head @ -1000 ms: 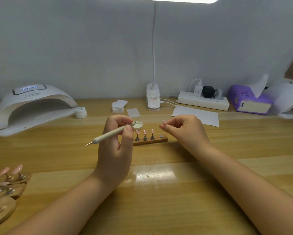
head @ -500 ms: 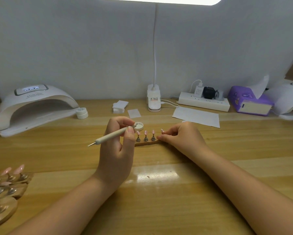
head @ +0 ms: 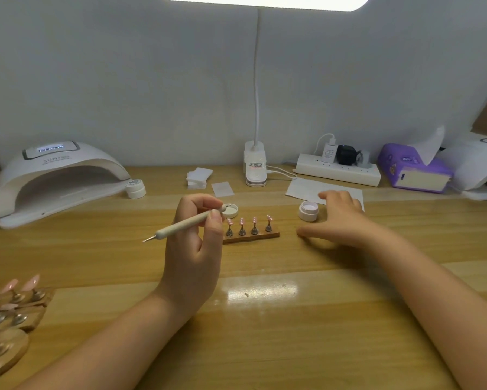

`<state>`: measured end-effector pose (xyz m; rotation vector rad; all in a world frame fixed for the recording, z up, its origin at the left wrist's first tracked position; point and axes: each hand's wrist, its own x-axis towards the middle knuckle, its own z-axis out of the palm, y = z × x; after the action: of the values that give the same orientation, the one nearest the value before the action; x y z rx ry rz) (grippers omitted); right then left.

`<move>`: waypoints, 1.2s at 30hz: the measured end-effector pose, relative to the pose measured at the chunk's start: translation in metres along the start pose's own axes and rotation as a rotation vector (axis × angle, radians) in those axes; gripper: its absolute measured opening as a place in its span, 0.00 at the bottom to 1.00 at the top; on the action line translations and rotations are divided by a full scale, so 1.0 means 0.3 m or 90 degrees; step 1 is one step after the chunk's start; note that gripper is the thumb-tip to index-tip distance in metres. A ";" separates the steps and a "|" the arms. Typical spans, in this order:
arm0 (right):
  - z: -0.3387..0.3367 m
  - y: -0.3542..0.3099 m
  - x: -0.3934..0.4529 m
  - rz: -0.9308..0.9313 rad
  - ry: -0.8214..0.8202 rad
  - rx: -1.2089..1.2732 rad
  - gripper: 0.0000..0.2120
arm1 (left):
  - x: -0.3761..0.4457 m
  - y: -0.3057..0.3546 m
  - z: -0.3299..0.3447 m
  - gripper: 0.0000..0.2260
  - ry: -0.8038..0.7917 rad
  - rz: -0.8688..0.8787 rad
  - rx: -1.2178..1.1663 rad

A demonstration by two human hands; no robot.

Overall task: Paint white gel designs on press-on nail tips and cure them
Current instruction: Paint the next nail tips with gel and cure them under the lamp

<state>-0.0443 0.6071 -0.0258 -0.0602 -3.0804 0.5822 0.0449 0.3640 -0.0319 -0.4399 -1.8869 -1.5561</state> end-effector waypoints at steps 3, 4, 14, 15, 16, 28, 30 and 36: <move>0.011 0.004 0.006 -0.014 0.016 -0.049 0.36 | 0.000 0.003 0.000 0.05 -0.002 -0.006 0.002; 0.015 0.007 0.006 -0.025 0.037 -0.026 0.31 | -0.001 0.005 0.000 0.05 -0.003 -0.009 0.003; 0.032 -0.071 -0.052 -0.247 0.312 0.183 0.14 | 0.005 0.041 0.011 0.04 -0.021 -0.047 -0.038; 0.032 -0.090 -0.065 -0.284 0.328 0.182 0.14 | 0.009 0.046 0.012 0.04 -0.011 -0.047 -0.040; 0.032 -0.112 -0.079 -0.320 0.340 0.173 0.15 | 0.013 0.051 0.014 0.04 -0.004 -0.046 -0.044; 0.061 -0.219 -0.156 -0.500 0.396 0.168 0.18 | 0.029 0.057 0.019 0.13 0.079 -0.151 -0.100; 0.058 -0.217 -0.156 -0.504 0.405 0.163 0.18 | 0.032 0.052 0.019 0.14 0.094 -0.185 -0.117; 0.052 -0.219 -0.161 -0.520 0.421 0.148 0.17 | 0.042 0.047 0.019 0.14 0.107 -0.232 -0.185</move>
<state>0.0013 0.5384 -0.0164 0.7826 -2.1125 0.6639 0.0429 0.3710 -0.0135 -0.0812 -1.6822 -2.0521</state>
